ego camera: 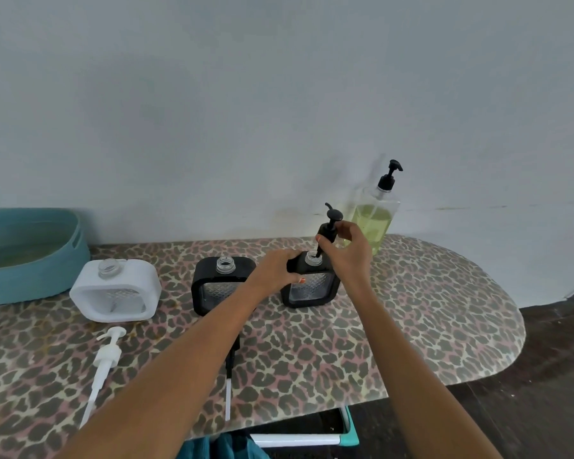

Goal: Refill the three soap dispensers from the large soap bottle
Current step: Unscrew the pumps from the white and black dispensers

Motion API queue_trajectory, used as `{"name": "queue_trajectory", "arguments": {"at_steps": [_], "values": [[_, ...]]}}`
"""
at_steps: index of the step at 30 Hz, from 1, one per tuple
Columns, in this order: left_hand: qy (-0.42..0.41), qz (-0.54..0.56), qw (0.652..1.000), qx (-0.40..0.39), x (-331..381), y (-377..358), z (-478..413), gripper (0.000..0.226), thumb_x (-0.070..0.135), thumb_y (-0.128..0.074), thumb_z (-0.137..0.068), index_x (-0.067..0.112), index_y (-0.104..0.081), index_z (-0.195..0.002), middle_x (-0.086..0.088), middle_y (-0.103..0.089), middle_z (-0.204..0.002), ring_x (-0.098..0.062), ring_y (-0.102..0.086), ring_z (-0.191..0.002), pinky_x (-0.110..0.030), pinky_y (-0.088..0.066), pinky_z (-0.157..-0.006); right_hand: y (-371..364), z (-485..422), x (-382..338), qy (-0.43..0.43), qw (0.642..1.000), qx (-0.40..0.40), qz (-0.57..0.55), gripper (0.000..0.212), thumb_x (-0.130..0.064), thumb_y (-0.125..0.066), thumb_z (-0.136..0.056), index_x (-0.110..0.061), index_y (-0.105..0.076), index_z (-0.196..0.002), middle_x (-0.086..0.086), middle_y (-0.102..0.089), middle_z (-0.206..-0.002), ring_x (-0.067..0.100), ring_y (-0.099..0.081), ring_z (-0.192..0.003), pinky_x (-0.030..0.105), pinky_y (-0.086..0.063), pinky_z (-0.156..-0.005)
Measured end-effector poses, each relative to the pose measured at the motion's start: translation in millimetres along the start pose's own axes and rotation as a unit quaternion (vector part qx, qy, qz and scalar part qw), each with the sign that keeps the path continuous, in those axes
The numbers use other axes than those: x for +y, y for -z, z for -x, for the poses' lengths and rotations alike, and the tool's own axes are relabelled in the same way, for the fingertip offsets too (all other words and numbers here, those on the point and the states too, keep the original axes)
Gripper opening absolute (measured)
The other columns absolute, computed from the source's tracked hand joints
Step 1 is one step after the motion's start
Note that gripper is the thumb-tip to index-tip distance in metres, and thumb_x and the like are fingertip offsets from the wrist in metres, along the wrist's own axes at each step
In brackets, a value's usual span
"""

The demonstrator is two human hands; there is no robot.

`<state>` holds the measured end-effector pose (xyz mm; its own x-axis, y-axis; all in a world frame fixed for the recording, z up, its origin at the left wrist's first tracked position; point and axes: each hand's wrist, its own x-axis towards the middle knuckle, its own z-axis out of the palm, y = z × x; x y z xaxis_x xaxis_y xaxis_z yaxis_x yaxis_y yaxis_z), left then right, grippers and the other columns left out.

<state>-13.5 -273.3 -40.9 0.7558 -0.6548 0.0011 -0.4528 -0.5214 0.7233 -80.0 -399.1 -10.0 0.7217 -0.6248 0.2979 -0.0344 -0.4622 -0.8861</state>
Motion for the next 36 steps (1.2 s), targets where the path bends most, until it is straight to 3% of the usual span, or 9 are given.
{"name": "queue_trajectory", "arguments": {"at_steps": [5, 9, 14, 19, 23, 26, 29, 32, 36], "values": [[0.001, -0.016, 1.000, -0.017, 1.7, 2.2, 0.3, 0.064, 0.011, -0.070, -0.077, 0.005, -0.041, -0.134, -0.011, -0.054, -0.131, -0.023, -0.053, -0.118, -0.027, -0.038, -0.098, 18.0, -4.4, -20.9, 0.009, 1.000, 0.013, -0.023, 0.033, -0.025, -0.072, -0.077, -0.014, -0.058, -0.104, -0.008, -0.058, -0.096, 0.008, -0.054, -0.094, 0.022, -0.037, -0.082], [0.012, -0.023, 0.999, -0.019, 3.5, 1.4, 0.0, 0.066, 0.010, -0.070, -0.076, 0.005, -0.039, -0.135, -0.011, -0.054, -0.131, -0.023, -0.054, -0.117, -0.026, -0.038, -0.096, 35.4, -3.5, -35.4, 0.016, 0.998, 0.022, -0.051, 0.031, -0.025, -0.072, -0.077, -0.015, -0.058, -0.104, -0.006, -0.061, -0.097, 0.008, -0.056, -0.096, 0.021, -0.038, -0.081], [0.021, -0.046, 0.998, -0.022, 7.7, 2.2, -1.2, 0.067, 0.012, -0.069, -0.078, 0.007, -0.037, -0.136, -0.011, -0.051, -0.134, -0.024, -0.052, -0.119, -0.030, -0.038, -0.100, 56.6, 3.4, -38.0, 0.010, 0.999, -0.012, -0.040, 0.027, -0.026, -0.073, -0.076, -0.021, -0.057, -0.097, -0.014, -0.062, -0.082, -0.004, -0.057, -0.077, 0.007, -0.042, -0.065], [0.009, -0.058, 0.998, -0.022, 8.1, 2.7, 0.6, 0.066, 0.012, -0.069, -0.078, 0.003, -0.038, -0.135, -0.013, -0.051, -0.133, -0.026, -0.051, -0.120, -0.031, -0.037, -0.101, 59.8, 23.3, -6.0, -0.040, 0.990, -0.102, 0.087, 0.031, -0.031, -0.075, -0.072, -0.019, -0.054, -0.091, -0.011, -0.059, -0.076, 0.001, -0.053, -0.067, 0.016, -0.039, -0.055], [0.009, -0.047, 0.999, -0.013, 7.6, 1.6, 1.1, 0.065, 0.011, -0.070, -0.077, 0.004, -0.040, -0.134, -0.013, -0.052, -0.133, -0.026, -0.051, -0.119, -0.032, -0.039, -0.100, 49.9, 43.0, 31.8, -0.117, 0.960, -0.164, 0.193, 0.033, -0.028, -0.076, -0.069, -0.016, -0.051, -0.089, -0.009, -0.051, -0.070, 0.001, -0.047, -0.061, 0.019, -0.032, -0.049], [0.014, -0.037, 0.999, -0.005, 6.7, -0.3, 0.3, 0.064, 0.010, -0.071, -0.076, 0.006, -0.042, -0.133, -0.012, -0.054, -0.131, -0.025, -0.053, -0.117, -0.033, -0.040, -0.099, 38.2, 57.5, 53.0, -0.192, 0.935, -0.198, 0.222, 0.033, -0.027, -0.075, -0.071, -0.013, -0.048, -0.084, -0.003, -0.052, -0.071, 0.007, -0.047, -0.058, 0.021, -0.034, -0.045], [0.021, -0.035, 0.999, -0.005, 5.3, -1.1, -1.3, 0.068, 0.010, -0.071, -0.076, 0.007, -0.038, -0.136, -0.011, -0.052, -0.133, -0.024, -0.053, -0.118, -0.031, -0.038, -0.100, 23.8, 66.7, 64.0, -0.207, 0.920, -0.229, 0.240, 0.035, -0.026, -0.074, -0.073, -0.011, -0.044, -0.082, 0.000, -0.048, -0.070, 0.008, -0.044, -0.054, 0.018, -0.033, -0.039], [0.023, -0.035, 0.999, -0.003, 3.1, -2.1, -1.8, 0.070, 0.011, -0.071, -0.076, 0.008, -0.036, -0.137, -0.011, -0.051, -0.134, -0.024, -0.053, -0.118, -0.031, -0.038, -0.100, 10.9, 75.2, 68.5, -0.210, 0.905, -0.244, 0.278, 0.037, -0.030, -0.069, -0.077, -0.012, -0.040, -0.089, -0.003, -0.040, -0.071, 0.009, -0.040, -0.057, 0.022, -0.029, -0.043], [0.019, -0.032, 0.999, 0.003, 1.0, -3.8, -1.7, 0.070, 0.012, -0.070, -0.076, 0.008, -0.036, -0.137, -0.010, -0.048, -0.137, -0.023, -0.051, -0.120, -0.033, -0.039, -0.103, 1.5, 82.7, 73.0, -0.202, 0.899, -0.239, 0.307, 0.045, -0.036, -0.067, -0.075, -0.009, -0.045, -0.105, -0.001, -0.046, -0.085, 0.019, -0.053, -0.078, 0.025, -0.034, -0.049]]}}
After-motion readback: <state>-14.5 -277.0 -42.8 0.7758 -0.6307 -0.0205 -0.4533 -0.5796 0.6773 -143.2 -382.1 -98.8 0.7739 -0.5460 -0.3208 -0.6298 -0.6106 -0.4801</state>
